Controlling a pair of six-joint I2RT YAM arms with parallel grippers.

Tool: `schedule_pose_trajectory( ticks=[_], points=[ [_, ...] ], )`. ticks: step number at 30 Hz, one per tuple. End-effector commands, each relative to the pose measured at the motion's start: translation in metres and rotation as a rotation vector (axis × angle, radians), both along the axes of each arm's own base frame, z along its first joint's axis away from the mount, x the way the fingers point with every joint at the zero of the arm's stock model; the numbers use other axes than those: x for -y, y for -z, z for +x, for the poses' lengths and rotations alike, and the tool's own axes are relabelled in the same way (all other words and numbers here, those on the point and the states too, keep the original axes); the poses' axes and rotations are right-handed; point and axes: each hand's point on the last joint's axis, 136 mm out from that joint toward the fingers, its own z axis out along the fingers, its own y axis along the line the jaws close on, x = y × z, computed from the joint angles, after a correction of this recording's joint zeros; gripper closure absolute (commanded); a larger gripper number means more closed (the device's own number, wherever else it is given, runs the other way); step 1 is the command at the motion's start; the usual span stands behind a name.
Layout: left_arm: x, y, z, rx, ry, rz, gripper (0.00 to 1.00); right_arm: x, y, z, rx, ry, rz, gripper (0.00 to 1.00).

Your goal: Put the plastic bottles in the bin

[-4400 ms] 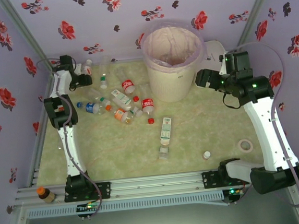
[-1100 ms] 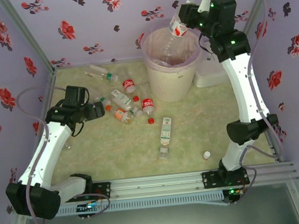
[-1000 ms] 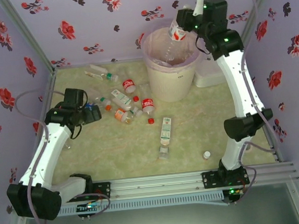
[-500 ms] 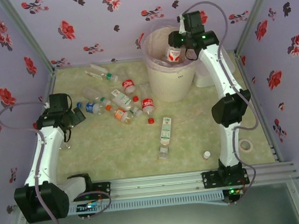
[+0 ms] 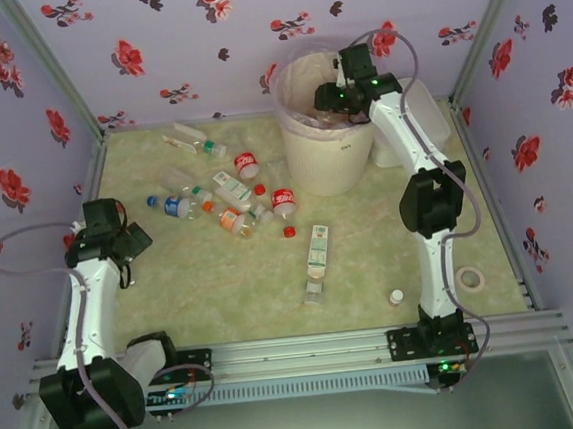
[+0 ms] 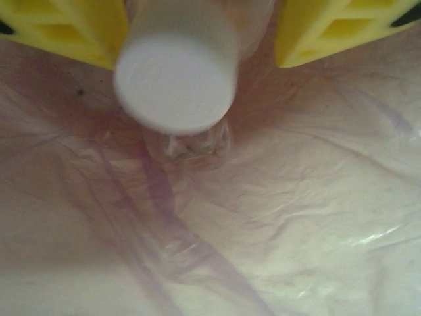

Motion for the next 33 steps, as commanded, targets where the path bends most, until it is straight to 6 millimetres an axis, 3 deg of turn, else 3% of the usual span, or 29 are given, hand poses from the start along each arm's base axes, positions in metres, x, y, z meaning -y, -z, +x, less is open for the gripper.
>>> schedule_pose_trajectory(
  ticks=[1, 7, 11, 21, 28, 33],
  points=[
    [-0.009, 0.007, 0.000, 0.027, -0.055, -0.029, 0.00, 0.005, -0.021, -0.005, 0.028, 0.009, 0.014, 0.27],
    [-0.019, 0.022, 0.002, 0.005, -0.076, -0.025, 0.00, 0.007, -0.066, -0.031, 0.065, -0.037, 0.022, 0.01],
    [-0.023, 0.036, 0.006, -0.042, -0.082, -0.021, 0.00, 0.012, -0.090, -0.048, 0.064, -0.065, 0.084, 0.01],
    [-0.030, 0.068, 0.014, -0.132, -0.079, -0.008, 0.00, 0.000, -0.155, -0.094, 0.159, -0.167, 0.219, 0.01],
    [-0.030, 0.091, 0.013, -0.182, -0.064, -0.009, 0.00, 0.003, -0.185, -0.116, 0.271, -0.176, 0.299, 0.01],
    [-0.025, 0.098, 0.022, -0.180, -0.044, -0.051, 0.03, 0.024, -0.180, -0.125, 0.318, -0.118, 0.237, 0.01]
  ],
)
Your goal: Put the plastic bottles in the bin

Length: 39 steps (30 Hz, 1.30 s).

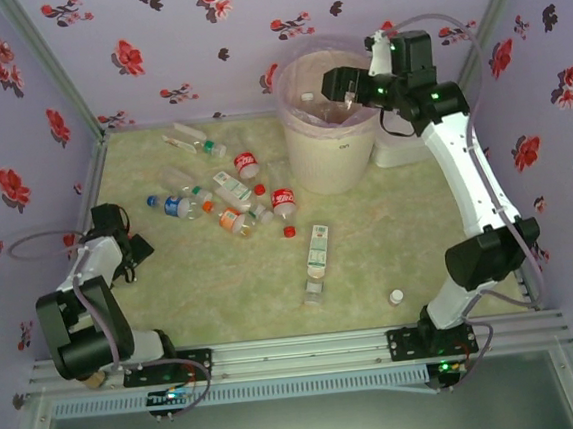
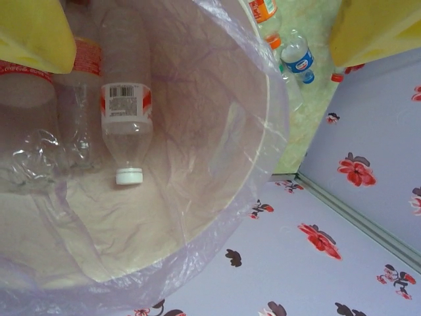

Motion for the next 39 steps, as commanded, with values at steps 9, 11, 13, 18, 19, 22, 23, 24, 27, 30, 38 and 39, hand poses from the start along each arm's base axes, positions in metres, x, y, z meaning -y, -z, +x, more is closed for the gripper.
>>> schedule_pose_trajectory(
  ticks=[9, 11, 13, 18, 19, 22, 23, 24, 27, 30, 38, 39],
  points=[
    [0.007, 0.002, 0.012, 0.046, 0.018, -0.053, 0.26, 0.030, -0.017, -0.011, 0.087, 0.149, 0.071, 0.00],
    [0.012, 0.001, 0.016, 0.074, 0.017, -0.082, 0.32, 0.039, -0.017, -0.021, 0.106, 0.166, 0.020, 0.01],
    [0.020, -0.002, 0.021, 0.095, 0.027, -0.107, 0.37, 0.048, -0.012, -0.031, 0.117, 0.185, -0.041, 0.02],
    [0.040, -0.027, 0.033, 0.161, 0.070, -0.124, 0.48, 0.056, 0.007, -0.044, 0.083, 0.209, -0.068, 0.10],
    [0.047, -0.034, 0.037, 0.179, 0.085, -0.127, 0.50, 0.054, 0.008, -0.045, 0.080, 0.200, -0.060, 0.11],
    [0.069, -0.066, 0.048, 0.246, 0.147, -0.132, 0.55, 0.046, 0.009, -0.042, 0.077, 0.177, -0.021, 0.12],
    [0.078, -0.076, 0.052, 0.270, 0.175, -0.133, 0.57, 0.045, 0.009, -0.041, 0.076, 0.178, -0.011, 0.11],
    [0.088, -0.089, 0.056, 0.299, 0.212, -0.133, 0.58, 0.043, 0.009, -0.039, 0.072, 0.179, -0.004, 0.10],
    [0.123, -0.128, 0.066, 0.390, 0.331, -0.136, 0.62, 0.033, 0.006, -0.041, 0.063, 0.154, 0.005, 0.08],
    [0.169, -0.171, 0.079, 0.514, 0.482, -0.161, 0.68, 0.019, 0.002, -0.045, 0.063, 0.105, 0.001, 0.08],
    [0.300, -0.248, 0.082, 0.717, 0.937, -0.285, 0.82, -0.058, -0.013, -0.040, 0.070, -0.121, 0.102, 0.07],
    [0.311, -0.250, 0.080, 0.725, 0.977, -0.297, 0.85, -0.071, -0.018, -0.040, 0.075, -0.162, 0.125, 0.07]
  ],
)
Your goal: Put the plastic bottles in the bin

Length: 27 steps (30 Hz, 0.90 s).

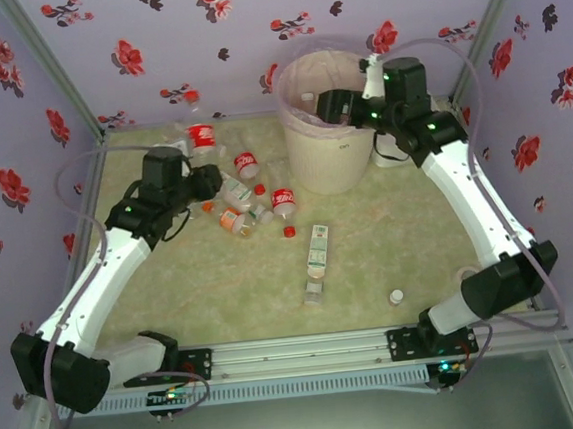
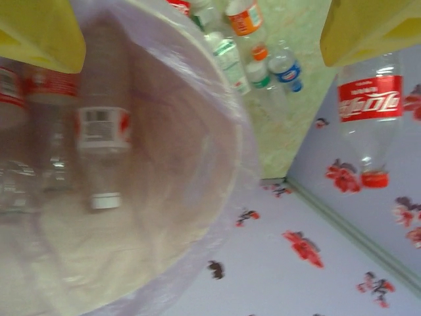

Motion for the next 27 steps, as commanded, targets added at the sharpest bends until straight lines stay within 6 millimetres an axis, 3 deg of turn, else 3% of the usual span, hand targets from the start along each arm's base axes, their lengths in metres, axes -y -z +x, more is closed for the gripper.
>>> schedule_pose_trajectory(
  ticks=[1, 5, 11, 16, 22, 24, 27],
  points=[
    [0.046, -0.022, -0.003, 0.093, 0.195, -0.019, 0.88, -0.051, -0.030, -0.003, 0.041, -0.172, 0.130, 0.07],
    [0.091, -0.041, -0.014, 0.183, 0.368, -0.131, 0.97, -0.081, -0.039, 0.009, 0.004, -0.256, 0.285, 0.12],
    [0.126, -0.051, -0.024, 0.240, 0.506, -0.107, 0.97, -0.093, -0.035, 0.018, -0.023, -0.274, 0.290, 0.20],
    [0.138, -0.048, -0.028, 0.225, 0.559, -0.054, 0.97, -0.100, -0.041, 0.019, -0.023, -0.309, 0.321, 0.27],
    [0.135, -0.048, -0.027, 0.222, 0.530, -0.069, 0.96, -0.098, -0.031, 0.022, -0.047, -0.289, 0.284, 0.57],
    [0.132, -0.044, -0.026, 0.214, 0.507, -0.066, 0.91, -0.095, -0.030, 0.022, -0.041, -0.276, 0.273, 0.66],
    [0.131, -0.041, -0.025, 0.208, 0.490, -0.071, 0.61, -0.092, -0.032, 0.023, -0.032, -0.258, 0.247, 0.77]
  ],
)
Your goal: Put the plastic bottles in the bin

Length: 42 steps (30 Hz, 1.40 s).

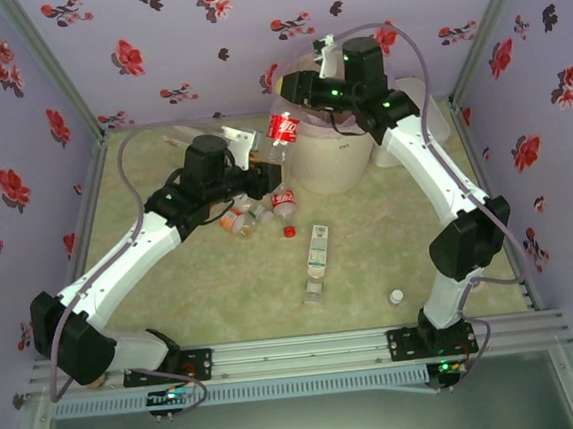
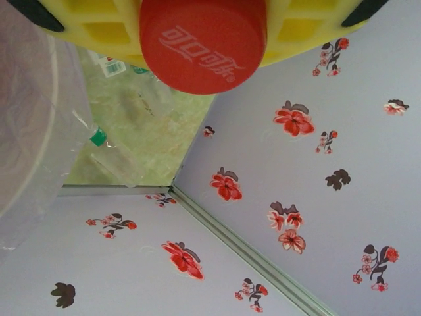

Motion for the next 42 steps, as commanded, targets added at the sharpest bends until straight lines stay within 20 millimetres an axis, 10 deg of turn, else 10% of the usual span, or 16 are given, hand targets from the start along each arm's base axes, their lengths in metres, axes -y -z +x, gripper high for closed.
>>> schedule_pose_trajectory(
  ticks=[1, 6, 13, 20, 28, 42],
  points=[
    [-0.003, -0.011, 0.001, 0.037, -0.026, -0.028, 0.49, 0.002, -0.012, -0.003, 0.030, 0.011, -0.024, 0.80],
    [-0.005, -0.016, 0.003, 0.065, -0.029, -0.011, 0.01, 0.025, -0.052, -0.006, 0.158, 0.081, -0.066, 0.92],
    [-0.029, -0.010, 0.010, 0.054, -0.103, 0.011, 0.00, 0.081, -0.155, -0.011, 0.401, 0.189, 0.127, 1.00],
    [-0.091, 0.016, 0.022, -0.069, -0.344, -0.020, 0.00, 0.126, -0.206, -0.013, 0.717, 0.343, 0.159, 1.00],
    [-0.135, 0.069, 0.022, -0.247, -0.505, -0.020, 0.00, 0.147, -0.155, 0.044, 0.735, 0.538, -0.152, 1.00],
    [-0.139, 0.085, 0.012, -0.281, -0.506, 0.020, 0.00, 0.100, -0.002, 0.113, 0.321, 0.346, -0.358, 1.00]
  ],
)
